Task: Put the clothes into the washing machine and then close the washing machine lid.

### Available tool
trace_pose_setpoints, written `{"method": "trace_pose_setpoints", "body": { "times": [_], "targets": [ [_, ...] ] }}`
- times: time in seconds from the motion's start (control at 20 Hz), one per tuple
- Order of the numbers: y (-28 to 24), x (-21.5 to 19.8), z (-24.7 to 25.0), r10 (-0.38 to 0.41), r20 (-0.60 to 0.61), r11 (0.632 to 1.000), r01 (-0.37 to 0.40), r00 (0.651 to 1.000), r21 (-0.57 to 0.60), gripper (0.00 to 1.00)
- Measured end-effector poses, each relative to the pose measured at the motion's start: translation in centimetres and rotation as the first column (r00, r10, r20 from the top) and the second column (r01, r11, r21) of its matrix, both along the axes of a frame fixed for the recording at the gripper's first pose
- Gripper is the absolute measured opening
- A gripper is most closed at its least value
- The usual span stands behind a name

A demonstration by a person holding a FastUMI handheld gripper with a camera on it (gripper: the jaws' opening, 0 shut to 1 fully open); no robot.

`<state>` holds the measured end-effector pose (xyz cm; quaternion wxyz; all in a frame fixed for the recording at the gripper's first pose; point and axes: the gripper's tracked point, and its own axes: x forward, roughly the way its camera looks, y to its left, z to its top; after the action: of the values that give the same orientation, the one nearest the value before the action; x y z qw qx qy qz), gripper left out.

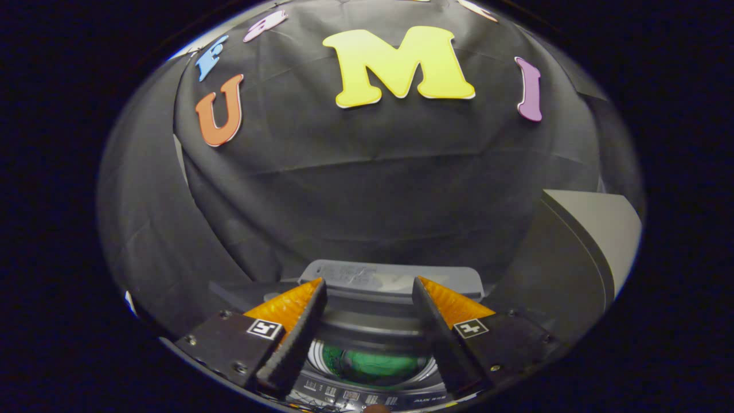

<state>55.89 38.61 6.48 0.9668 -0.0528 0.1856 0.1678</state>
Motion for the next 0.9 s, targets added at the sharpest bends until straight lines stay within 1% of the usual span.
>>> {"method": "trace_pose_setpoints", "body": {
  "times": [0.15, 0.2, 0.4, 0.55, 0.65, 0.8, 0.9],
  "targets": [
    [0.9, -0.4, 0.7, 0.016, 0.016, 0.999, -0.015, 1.0, -0.04, 0.93],
    [0.3, -0.6, 0.5, 0.024, 0.024, 0.999, -0.023, 0.999, -0.048, 0.93],
    [0.1, -2.0, 1.6, 0.035, 0.045, 0.998, -0.033, 0.998, -0.051, 0.94],
    [-2.4, -7.1, 2.8, 0.039, 0.092, 0.998, -0.034, 0.995, -0.048, 0.95],
    [-5.3, -11.1, 3.5, 0.046, 0.141, 0.997, -0.036, 0.989, -0.072, 0.95],
    [-11.7, -17.2, 6.4, 0.052, 0.25, 0.993, -0.024, 0.967, -0.111, 0.96],
    [-16.7, -21.0, 8.3, 0.027, 0.318, 0.992, 0.013, 0.948, -0.122, 0.96]
  ]
}}
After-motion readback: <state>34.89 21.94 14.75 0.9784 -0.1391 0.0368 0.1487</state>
